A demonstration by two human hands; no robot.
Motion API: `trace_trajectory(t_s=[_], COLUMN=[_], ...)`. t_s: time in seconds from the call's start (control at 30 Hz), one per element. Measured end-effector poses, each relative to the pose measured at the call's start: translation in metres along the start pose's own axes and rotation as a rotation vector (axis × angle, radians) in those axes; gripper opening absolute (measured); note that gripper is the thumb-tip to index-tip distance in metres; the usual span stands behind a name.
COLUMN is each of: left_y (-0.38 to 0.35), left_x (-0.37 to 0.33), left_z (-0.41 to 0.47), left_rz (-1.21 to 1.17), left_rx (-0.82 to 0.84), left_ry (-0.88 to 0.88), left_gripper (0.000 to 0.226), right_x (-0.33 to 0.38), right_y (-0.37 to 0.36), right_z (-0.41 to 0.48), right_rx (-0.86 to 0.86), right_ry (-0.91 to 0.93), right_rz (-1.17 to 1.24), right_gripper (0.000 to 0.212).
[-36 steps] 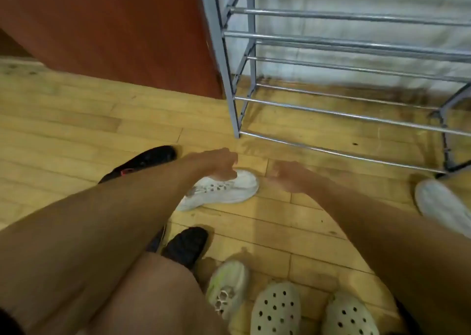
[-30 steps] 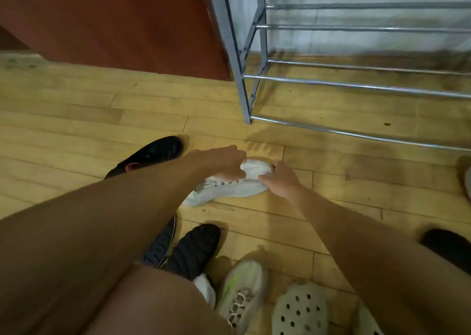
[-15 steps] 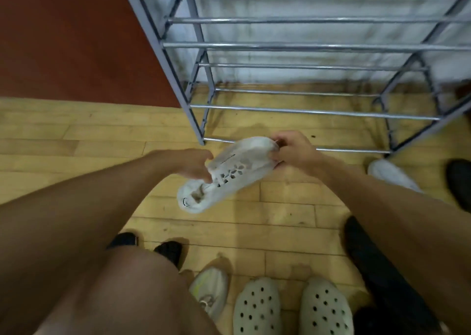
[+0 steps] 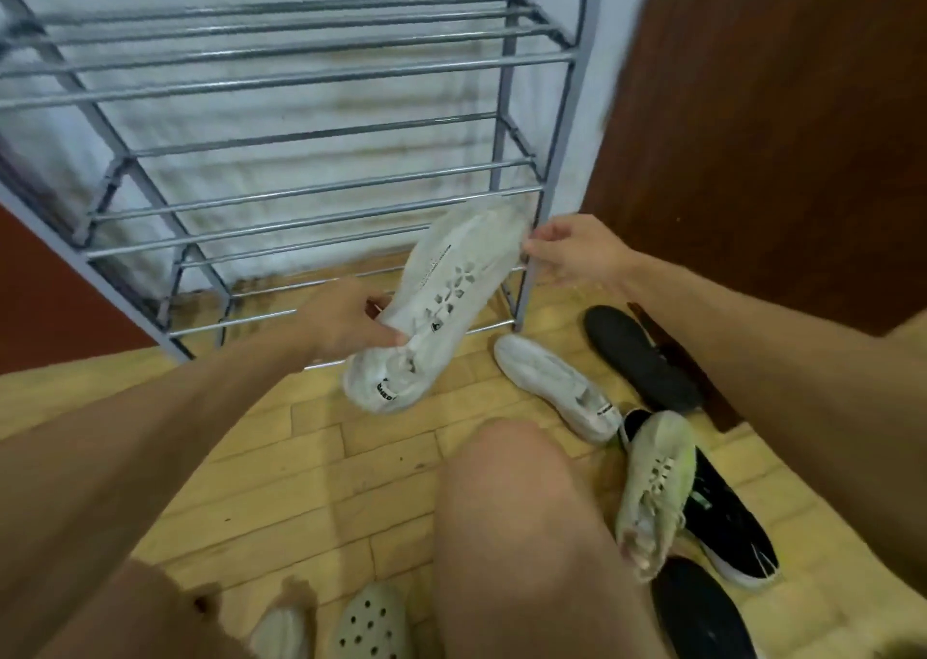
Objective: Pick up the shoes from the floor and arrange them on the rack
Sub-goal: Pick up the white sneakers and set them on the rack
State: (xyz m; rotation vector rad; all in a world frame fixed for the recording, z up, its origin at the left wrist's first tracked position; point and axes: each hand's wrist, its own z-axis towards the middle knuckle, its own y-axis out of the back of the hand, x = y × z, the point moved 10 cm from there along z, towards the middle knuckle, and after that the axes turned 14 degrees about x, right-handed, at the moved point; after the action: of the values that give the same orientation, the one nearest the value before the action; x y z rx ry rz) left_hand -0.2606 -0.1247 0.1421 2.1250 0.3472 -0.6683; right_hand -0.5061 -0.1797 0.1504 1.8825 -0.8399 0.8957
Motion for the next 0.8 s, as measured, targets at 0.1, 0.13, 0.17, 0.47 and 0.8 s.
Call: trace_trajectory(t_s=[0.1,0.13,0.17,0.47,0.8], left_y=[-0.016,-0.021,-0.026,-0.125,-0.202], left_x=[-0.039,-0.051,-0.064,-0.15,-0.097], left_z=[0.013,0.016,0.02,0.033,0.076], left_rz=[-0.099,-0.147,-0.19,-0.58,-0.774], left_rx=[-0.019,-0.024,-0.023,0.172,0.19], left_ry=[-0.021,-0.021,-0.02,0.065,0.134], left_gripper=[0.03,0.031,0.031,0.034,0.032], right_x=[-0.071,-0.097,-0.12,-0.223,-0.274], right_y=[0.024,0.031,0.038,0.06,0.003], right_z=[-0.045,-0.062,-0.08,-0.178,-0.107], right_rx=[0.04,0.047,0.038,-0.078,0.027], right_ry=[-0.165,-0.22,-0.268,-0.414,-0.494], right_rz=[-0.116,-0.111,-0.076,0.117,-0.039], right_gripper=[0.03,0.031,0.03,0.033,0.041])
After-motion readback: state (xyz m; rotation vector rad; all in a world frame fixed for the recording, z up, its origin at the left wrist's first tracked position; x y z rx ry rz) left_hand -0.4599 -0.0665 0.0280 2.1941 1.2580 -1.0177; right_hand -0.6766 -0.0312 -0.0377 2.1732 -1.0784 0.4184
